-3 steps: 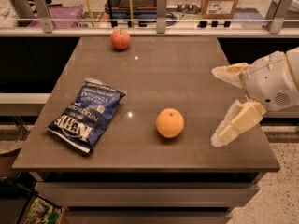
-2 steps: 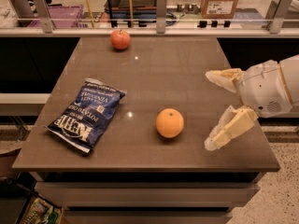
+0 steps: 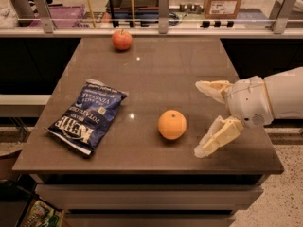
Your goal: Move orange near apple
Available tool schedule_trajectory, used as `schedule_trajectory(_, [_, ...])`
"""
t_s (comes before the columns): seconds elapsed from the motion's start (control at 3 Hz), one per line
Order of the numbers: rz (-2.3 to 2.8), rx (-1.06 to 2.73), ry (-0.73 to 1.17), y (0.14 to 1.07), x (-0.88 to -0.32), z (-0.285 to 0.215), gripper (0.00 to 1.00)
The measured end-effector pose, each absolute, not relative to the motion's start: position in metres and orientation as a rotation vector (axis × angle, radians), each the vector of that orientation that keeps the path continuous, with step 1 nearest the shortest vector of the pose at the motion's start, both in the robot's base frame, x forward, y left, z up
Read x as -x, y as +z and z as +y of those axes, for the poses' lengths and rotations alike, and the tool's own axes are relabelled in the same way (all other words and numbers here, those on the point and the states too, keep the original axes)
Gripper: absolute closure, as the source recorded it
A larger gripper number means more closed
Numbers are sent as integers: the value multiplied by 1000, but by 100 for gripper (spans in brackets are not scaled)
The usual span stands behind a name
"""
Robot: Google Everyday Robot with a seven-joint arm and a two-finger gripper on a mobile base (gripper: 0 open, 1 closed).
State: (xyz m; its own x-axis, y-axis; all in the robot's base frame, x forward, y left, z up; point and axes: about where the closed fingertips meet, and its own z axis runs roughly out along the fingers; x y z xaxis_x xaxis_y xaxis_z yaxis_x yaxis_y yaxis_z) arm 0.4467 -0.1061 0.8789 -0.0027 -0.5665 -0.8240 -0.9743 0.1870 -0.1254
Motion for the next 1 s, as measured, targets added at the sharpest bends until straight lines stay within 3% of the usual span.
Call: schedule_trajectory(1.0, [1615,1518,790,854,-462,-66,0])
